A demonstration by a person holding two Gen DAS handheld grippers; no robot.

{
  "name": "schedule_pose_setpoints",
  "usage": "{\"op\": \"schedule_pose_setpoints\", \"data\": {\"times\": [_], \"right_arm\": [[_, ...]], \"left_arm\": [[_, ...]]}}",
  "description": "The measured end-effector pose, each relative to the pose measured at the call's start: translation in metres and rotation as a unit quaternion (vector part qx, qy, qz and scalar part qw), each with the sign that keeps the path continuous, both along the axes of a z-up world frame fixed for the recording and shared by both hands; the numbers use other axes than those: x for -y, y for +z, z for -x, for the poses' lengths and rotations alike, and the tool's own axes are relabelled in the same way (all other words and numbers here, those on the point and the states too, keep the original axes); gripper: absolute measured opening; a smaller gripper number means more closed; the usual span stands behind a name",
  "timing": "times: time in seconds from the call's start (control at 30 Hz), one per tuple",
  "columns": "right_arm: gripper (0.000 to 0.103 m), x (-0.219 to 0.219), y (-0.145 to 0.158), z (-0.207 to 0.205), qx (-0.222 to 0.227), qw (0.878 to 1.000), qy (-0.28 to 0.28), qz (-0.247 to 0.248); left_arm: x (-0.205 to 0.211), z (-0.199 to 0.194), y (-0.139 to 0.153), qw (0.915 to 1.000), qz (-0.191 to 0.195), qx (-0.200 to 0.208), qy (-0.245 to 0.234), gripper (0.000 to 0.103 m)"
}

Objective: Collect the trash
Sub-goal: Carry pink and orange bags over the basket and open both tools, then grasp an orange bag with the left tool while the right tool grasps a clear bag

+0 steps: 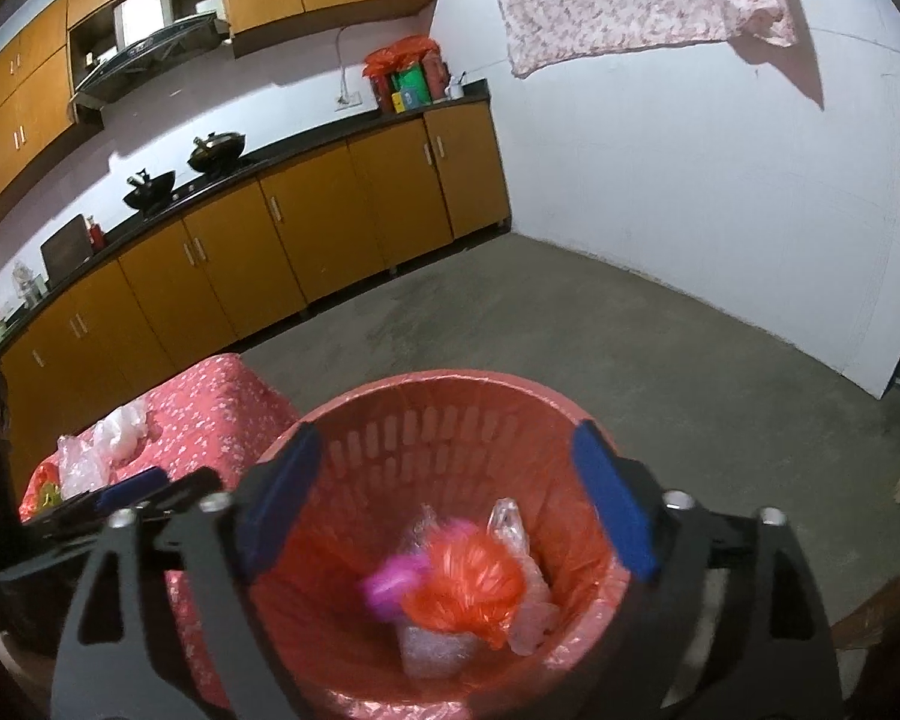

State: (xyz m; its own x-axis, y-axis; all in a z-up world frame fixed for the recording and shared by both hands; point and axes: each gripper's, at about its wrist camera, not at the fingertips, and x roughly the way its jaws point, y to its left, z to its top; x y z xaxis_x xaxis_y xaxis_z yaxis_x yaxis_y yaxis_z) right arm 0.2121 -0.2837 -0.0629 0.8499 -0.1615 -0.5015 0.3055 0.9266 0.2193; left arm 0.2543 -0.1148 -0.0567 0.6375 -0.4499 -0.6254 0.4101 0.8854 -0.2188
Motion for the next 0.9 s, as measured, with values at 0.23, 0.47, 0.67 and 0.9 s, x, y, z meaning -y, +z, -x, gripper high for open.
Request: {"op": "schedule_pose_setpoints", "data": {"times": [0.23, 0.47, 0.67, 0.9], "right_arm": [[0.099, -0.008, 0.001, 0.009, 0.002, 0.999, -0.034, 0.029], [0.099, -0.043, 0.004, 0.010, 0.002, 1.000, 0.006, 0.023], [0.099, -0.114, 0.010, 0.006, -0.005, 0.994, 0.106, 0.023], [0.099, -0.224, 0.005, 0.004, -0.027, 0.971, 0.235, 0.006]], "left_arm": [[-0.039, 0.020, 0.012, 0.9985, -0.014, 0.029, 0.044, 0.096], [-0.092, 0.050, 0.029, 0.9917, -0.038, 0.069, 0.102, 0.098], [-0.164, 0.077, 0.038, 0.9773, -0.054, 0.093, 0.183, 0.099], [-0.252, 0.103, 0.026, 0.9510, -0.094, 0.086, 0.282, 0.099]]}}
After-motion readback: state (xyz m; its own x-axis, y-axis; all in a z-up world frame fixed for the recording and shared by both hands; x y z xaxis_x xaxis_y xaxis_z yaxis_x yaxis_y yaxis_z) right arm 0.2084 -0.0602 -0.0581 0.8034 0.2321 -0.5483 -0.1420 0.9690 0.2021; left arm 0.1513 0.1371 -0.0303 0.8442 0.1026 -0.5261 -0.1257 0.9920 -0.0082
